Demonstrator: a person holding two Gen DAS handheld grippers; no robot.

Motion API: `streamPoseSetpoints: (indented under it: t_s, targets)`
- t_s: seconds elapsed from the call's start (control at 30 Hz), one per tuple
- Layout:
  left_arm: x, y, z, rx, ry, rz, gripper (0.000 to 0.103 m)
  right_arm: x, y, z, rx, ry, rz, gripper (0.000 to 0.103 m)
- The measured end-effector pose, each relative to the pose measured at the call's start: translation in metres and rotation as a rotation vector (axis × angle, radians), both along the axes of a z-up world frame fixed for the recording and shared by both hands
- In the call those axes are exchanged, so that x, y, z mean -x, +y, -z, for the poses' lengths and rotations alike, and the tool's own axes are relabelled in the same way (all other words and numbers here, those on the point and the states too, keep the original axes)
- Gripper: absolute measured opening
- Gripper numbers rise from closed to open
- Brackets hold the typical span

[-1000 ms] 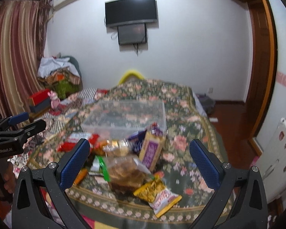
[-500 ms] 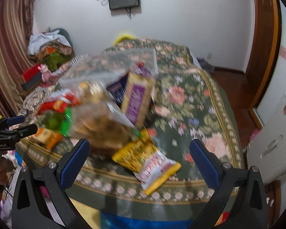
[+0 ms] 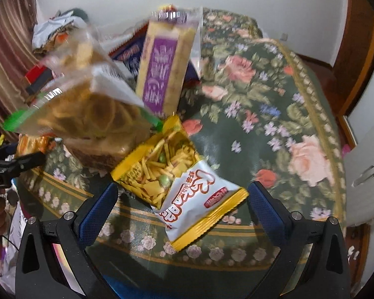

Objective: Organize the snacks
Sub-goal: 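Grasp the orange-labelled cake pack with the left tool while the right tool grasps the yellow snack pouch, then lower both held packs into the clear box and open both tools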

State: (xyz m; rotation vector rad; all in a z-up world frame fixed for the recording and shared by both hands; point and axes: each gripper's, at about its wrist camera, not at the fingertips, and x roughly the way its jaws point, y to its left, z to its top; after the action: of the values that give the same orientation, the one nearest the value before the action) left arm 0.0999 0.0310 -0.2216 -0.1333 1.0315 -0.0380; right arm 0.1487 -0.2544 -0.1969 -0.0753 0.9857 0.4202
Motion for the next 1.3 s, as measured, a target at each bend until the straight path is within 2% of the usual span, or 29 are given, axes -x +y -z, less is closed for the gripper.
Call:
streamPoseSetpoints:
  t_s: [0.1,0.27,0.37,0.67,0.93,1.3]
  targets:
    - [0.002,-0.001,0.000,-0.004,-0.014,-0.001,0.103,0.002,-0.001,0.003,0.002,-0.008,0.020,0.093]
    - [0.007,0.005,-0.005,0.007,-0.034,-0.002,0.082,0.005,-0.013,-0.002,-0.024,-0.020,0.050,0.062]
    - [0.011,0.008,-0.009,0.023,-0.042,0.001,0.078,0.006,-0.022,-0.003,-0.060,-0.016,0.062,0.058]
    - [0.023,0.010,-0.038,0.024,-0.122,-0.011,0.078,0.005,-0.027,-0.012,-0.038,-0.055,0.096,0.057]
    - [0.024,0.016,-0.078,0.038,-0.231,-0.034,0.078,0.014,-0.033,-0.052,-0.046,-0.178,0.124,0.056]
    - [-0.004,0.019,-0.122,0.046,-0.338,-0.046,0.078,-0.006,-0.008,-0.103,-0.091,-0.332,0.062,0.056]
